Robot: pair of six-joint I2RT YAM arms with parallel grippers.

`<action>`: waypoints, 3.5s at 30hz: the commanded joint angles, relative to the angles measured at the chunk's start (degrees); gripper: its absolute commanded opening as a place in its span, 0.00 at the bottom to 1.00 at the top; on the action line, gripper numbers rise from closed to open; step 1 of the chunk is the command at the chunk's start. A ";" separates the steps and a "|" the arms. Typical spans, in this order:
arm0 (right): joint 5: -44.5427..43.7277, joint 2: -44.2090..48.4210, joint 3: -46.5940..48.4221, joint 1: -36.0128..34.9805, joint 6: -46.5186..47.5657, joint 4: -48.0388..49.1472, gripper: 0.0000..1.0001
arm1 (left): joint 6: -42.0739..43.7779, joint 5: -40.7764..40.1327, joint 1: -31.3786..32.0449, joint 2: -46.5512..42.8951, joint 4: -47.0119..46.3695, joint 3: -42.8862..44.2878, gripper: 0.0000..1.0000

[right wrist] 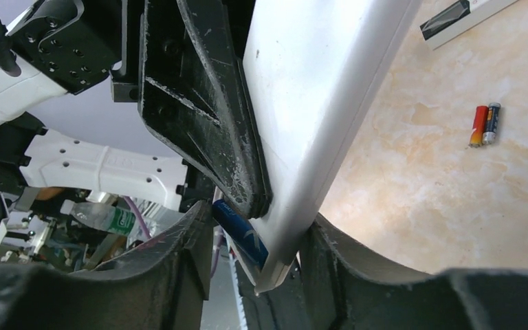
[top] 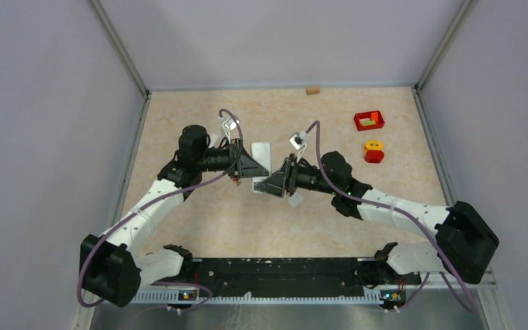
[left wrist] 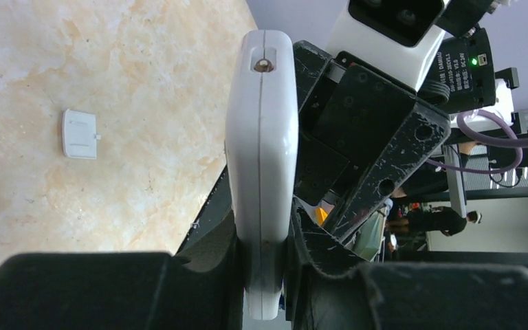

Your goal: Load the batteries into the remote control

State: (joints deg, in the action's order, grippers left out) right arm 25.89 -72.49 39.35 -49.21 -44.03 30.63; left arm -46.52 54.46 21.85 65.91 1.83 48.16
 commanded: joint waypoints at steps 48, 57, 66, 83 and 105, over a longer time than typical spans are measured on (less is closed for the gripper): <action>-22.30 -38.75 37.19 -7.19 18.19 -24.90 0.38 | 12.83 -67.05 -5.32 -34.01 24.33 -0.03 0.00; -28.79 -46.79 45.16 -7.92 20.12 -28.67 0.35 | 13.74 -66.04 -5.33 -32.99 26.51 2.69 0.00; -27.77 -51.28 48.21 -7.97 21.89 -30.38 0.31 | 13.39 -65.09 -5.32 -31.81 27.18 2.36 0.00; -36.63 -57.62 54.97 -9.86 22.69 -37.64 0.25 | 12.71 -69.80 -5.34 -32.80 28.85 2.01 0.00; -38.13 -44.56 53.43 -11.05 20.20 -37.86 0.10 | 12.32 -82.62 -5.32 -37.91 34.44 4.20 0.00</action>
State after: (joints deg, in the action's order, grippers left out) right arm -14.76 -128.33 94.41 -60.62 -20.16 -9.19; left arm -34.26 -29.54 16.62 28.62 37.80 50.54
